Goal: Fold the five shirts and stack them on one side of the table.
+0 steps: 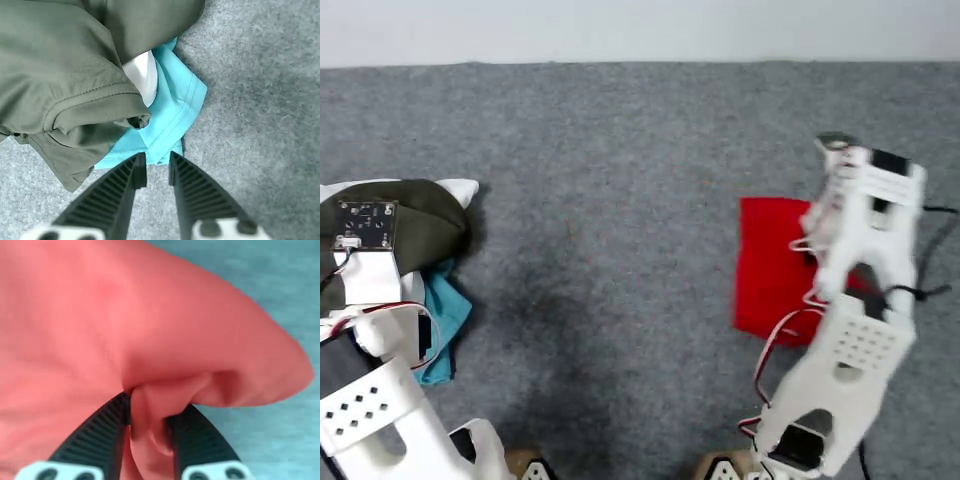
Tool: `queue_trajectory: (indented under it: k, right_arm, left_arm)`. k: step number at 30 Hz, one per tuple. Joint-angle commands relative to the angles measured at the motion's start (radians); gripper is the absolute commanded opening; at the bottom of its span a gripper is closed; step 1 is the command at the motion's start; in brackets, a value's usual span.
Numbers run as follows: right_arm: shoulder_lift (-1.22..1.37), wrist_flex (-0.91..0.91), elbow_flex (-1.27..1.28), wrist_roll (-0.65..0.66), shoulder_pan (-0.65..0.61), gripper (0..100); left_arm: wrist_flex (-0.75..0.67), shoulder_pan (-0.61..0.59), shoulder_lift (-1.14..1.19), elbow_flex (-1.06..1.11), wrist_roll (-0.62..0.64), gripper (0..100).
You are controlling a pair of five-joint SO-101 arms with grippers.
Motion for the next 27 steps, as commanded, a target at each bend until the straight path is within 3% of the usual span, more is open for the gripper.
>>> queue_trajectory:
  k: [1, 12, 16, 18, 21, 27]
  right_arm:
    - [-0.077, -0.088, -0.032, 0.141, 0.145, 0.9]
    - [-0.004, -0.280, -0.034, 0.293, 0.300, 2.0]
    - [-0.061, -0.214, -0.034, 0.272, 0.302, 17.7]
    - [-0.114, -0.186, -0.034, 0.193, 0.300, 22.1]
    - [-0.202, -0.134, -0.034, 0.129, 0.298, 23.1]
    - [-0.338, 0.010, -0.034, 0.123, 0.300, 22.8]
  left_arm:
    - [0.002, -0.002, -0.012, -0.005, 0.002, 8]
    - [0.003, 0.003, -0.014, -0.005, 0.003, 8]
    - [0.003, 0.003, -0.014, -0.005, 0.003, 8]
    - [0.003, 0.003, -0.014, -0.005, 0.003, 8]
    - [0.003, 0.000, -0.014, -0.005, 0.002, 8]
    - [0.003, -0.002, -0.015, -0.005, 0.002, 8]
